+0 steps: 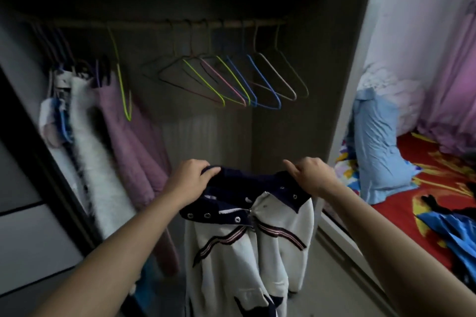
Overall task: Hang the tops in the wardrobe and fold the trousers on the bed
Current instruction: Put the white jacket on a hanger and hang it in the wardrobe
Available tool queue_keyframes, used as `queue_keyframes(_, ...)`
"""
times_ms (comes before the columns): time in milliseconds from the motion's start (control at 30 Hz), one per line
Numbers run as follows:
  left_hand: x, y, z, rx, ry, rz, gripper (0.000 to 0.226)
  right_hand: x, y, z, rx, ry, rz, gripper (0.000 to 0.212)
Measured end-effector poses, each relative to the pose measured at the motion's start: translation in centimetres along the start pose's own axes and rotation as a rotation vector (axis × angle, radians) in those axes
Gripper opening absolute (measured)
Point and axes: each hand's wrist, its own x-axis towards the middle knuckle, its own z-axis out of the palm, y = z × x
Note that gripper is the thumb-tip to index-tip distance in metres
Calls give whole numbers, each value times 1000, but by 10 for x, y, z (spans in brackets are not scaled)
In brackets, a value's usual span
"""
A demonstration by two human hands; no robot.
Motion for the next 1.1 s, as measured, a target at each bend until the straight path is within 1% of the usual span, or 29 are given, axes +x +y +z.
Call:
queue_keyframes(33,13,-7,-7,-97,72,-31,40,14,-17,-3,-57,61,-26,59)
queue_keyframes(100,38,-24,-21,-267,195,-64,45,44,-54,-10,-95,162,-96,53)
queue_keyframes(167,61,-43,-36,-360,249,-81,47,75,-96,-16,-65,291,-157,47)
queue_keyframes(233,76,-58,-43,-428,270,-94,46,100,-131,-21,47,437,-207,39)
queue_keyframes(300,88,-78,-45,-534,279,-140,41,126,-165,-26,214,491,-259,39)
queue_keyframes(333,93,-88,-46,-588,284,-172,37,139,-180,-28,263,495,-285,42)
queue_keyframes(400,100,-107,-49,-646,292,-213,31,163,-202,-30,260,486,-310,50)
queue_keyframes(500,107,-126,-54,-585,327,-217,35,196,-222,-28,240,380,-336,58)
queue_keyframes(567,110,-134,-57,-554,354,-230,31,214,-228,-22,254,273,-364,56)
queue_keyframes(633,111,-141,-59,-530,362,-225,27,227,-234,-16,344,214,-393,45)
queue_keyframes(700,112,-147,-61,-483,367,-208,27,234,-238,-10,452,238,-437,33)
queue_keyframes(767,118,-149,-63,-427,373,-195,30,238,-241,-10,527,281,-474,31)
queue_keyframes(867,127,-148,-62,-400,387,-188,41,237,-239,-15,589,340,-504,30)
queue_keyframes(900,129,-145,-60,-398,391,-199,41,236,-236,-18,613,358,-512,29)
queue_keyframes(967,132,-138,-55,-394,387,-229,33,228,-225,-19,672,380,-537,27)
queue_keyframes(1033,135,-128,-46,-440,380,-281,30,216,-205,-15,723,389,-555,25)
queue_keyframes(1100,139,-117,-36,-580,380,-364,34,202,-181,-3,759,383,-552,26)
